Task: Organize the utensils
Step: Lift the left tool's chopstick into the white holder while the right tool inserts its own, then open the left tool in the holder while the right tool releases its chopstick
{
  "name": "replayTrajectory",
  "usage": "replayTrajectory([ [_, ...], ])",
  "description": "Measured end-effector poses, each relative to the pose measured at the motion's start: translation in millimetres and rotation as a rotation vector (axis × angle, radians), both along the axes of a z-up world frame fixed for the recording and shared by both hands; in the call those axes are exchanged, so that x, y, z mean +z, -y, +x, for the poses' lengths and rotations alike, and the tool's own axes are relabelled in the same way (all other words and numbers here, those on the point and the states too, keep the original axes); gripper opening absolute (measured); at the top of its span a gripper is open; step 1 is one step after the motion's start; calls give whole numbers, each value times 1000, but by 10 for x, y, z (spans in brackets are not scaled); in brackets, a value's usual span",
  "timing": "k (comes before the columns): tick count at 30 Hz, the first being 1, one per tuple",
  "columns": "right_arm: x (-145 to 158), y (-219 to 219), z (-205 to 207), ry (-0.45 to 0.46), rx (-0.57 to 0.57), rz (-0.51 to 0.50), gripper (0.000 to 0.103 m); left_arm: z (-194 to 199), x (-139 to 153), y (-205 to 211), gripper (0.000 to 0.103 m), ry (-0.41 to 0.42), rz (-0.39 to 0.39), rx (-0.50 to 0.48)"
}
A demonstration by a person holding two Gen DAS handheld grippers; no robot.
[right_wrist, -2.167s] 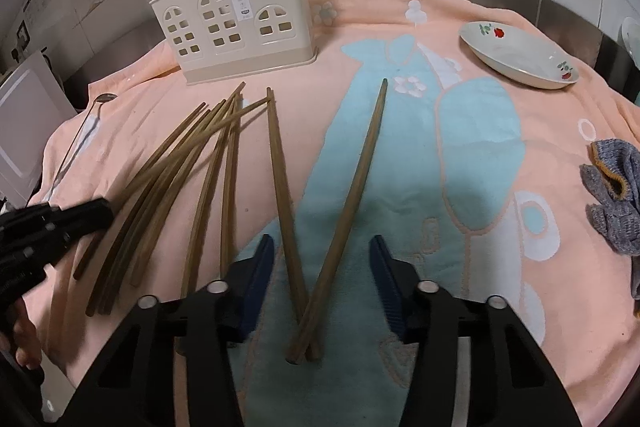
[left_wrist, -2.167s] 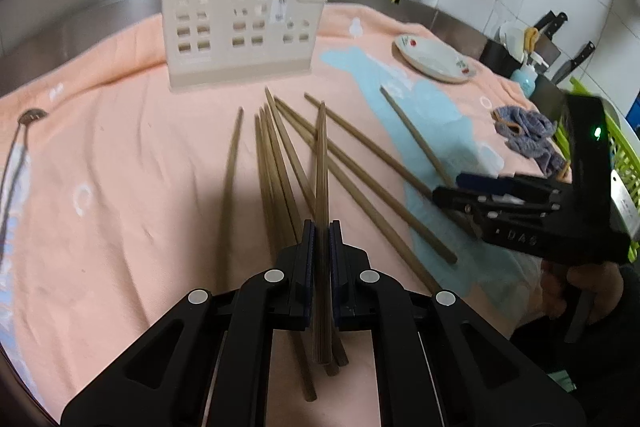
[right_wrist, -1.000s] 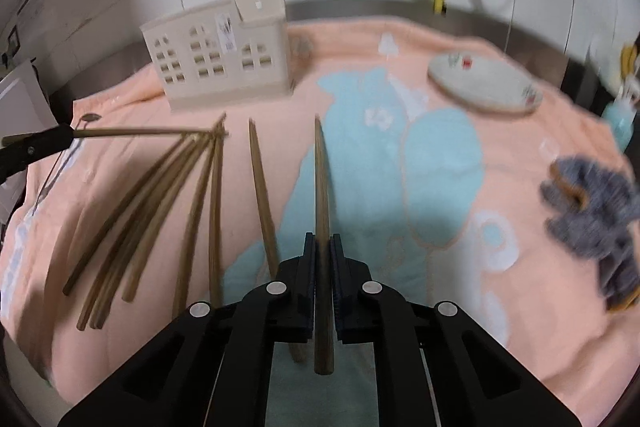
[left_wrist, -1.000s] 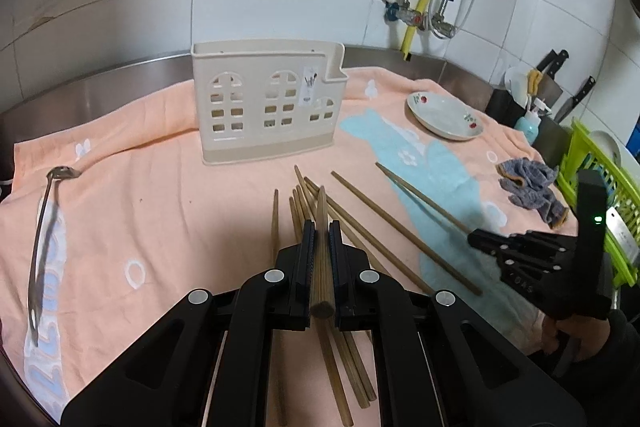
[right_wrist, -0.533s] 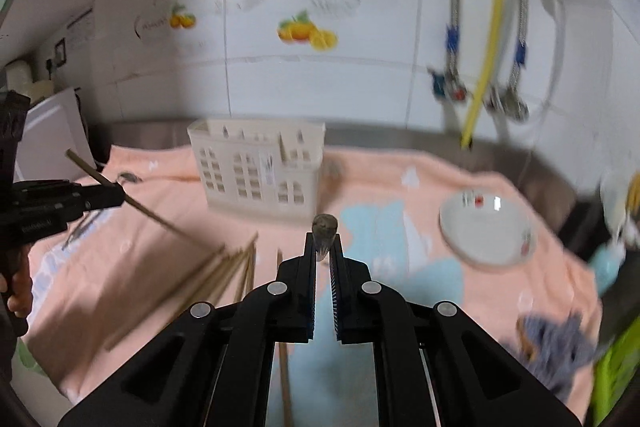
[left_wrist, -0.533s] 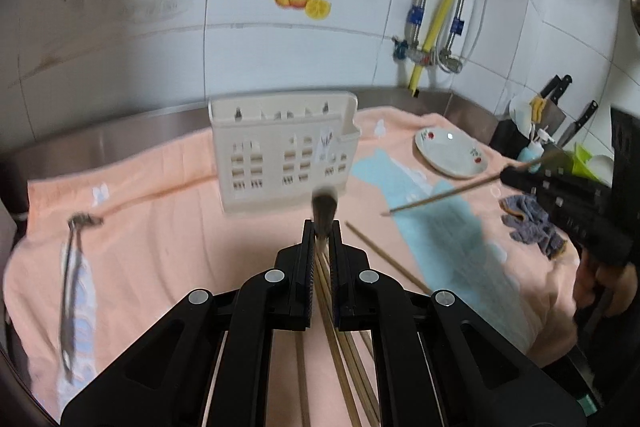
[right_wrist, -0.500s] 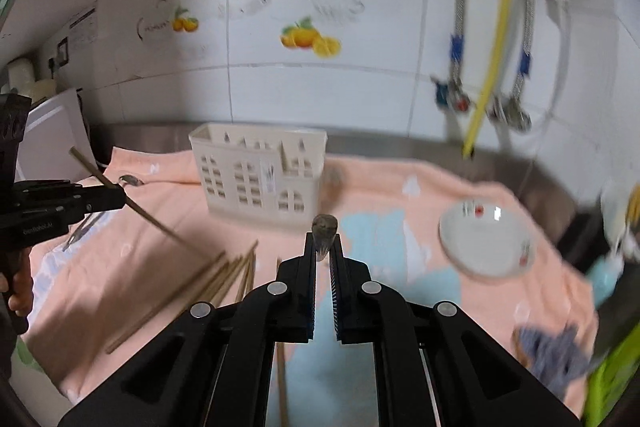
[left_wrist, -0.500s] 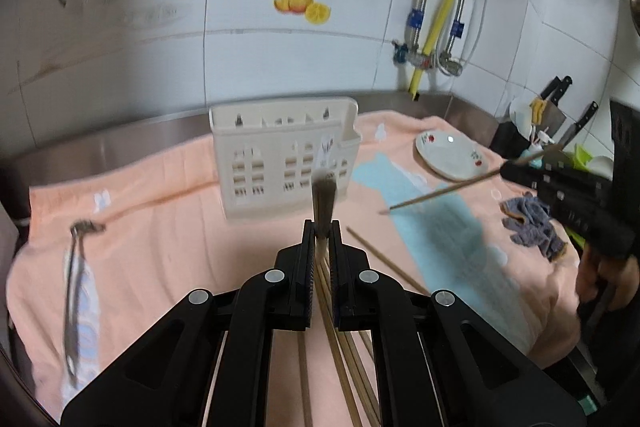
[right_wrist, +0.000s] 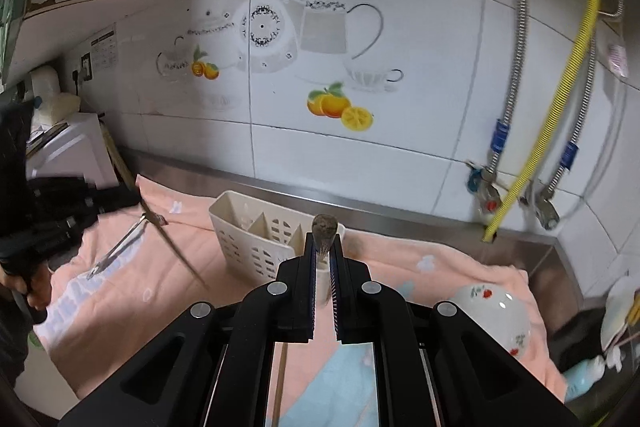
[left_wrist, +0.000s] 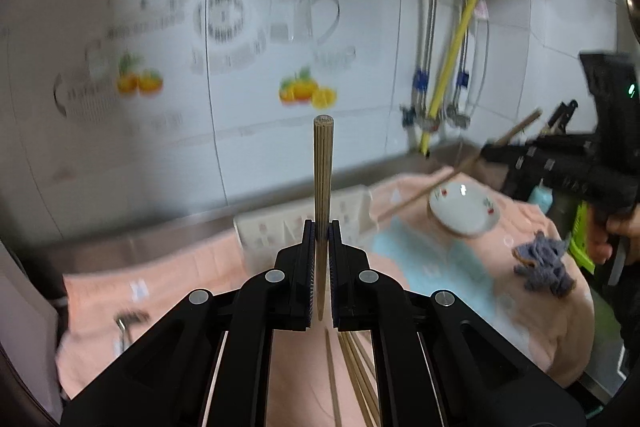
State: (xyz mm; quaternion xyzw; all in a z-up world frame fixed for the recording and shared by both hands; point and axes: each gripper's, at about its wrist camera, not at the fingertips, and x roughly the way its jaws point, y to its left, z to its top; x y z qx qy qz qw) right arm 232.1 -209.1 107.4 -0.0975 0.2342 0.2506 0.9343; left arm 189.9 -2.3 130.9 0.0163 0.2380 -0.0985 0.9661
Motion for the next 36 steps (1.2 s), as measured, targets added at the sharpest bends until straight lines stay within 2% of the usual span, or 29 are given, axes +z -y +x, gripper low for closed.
replayTrajectory([
  [5,-31,-109,254,-29,-3,-5,7,201,325,18,5,76,50,40],
  [10,-130,-192,471,-67,-8,-20,7,485,409,-15,5,93,82,80],
  [15,-305,-289,643,-113,-1,-53,7,787,223,-116,5,35,73,115],
  [19,-414,-327,746,-136,0,-61,7,991,-42,-217,5,-42,61,126],
  [29,-616,-373,897,-171,-8,-56,7,1142,-372,-311,6,-123,51,132],
  [34,-574,-353,872,-157,-15,-47,15,1087,-367,-308,8,-120,53,138],
  [36,-540,-338,832,-139,-18,-50,27,1039,-337,-322,8,-114,50,139],
])
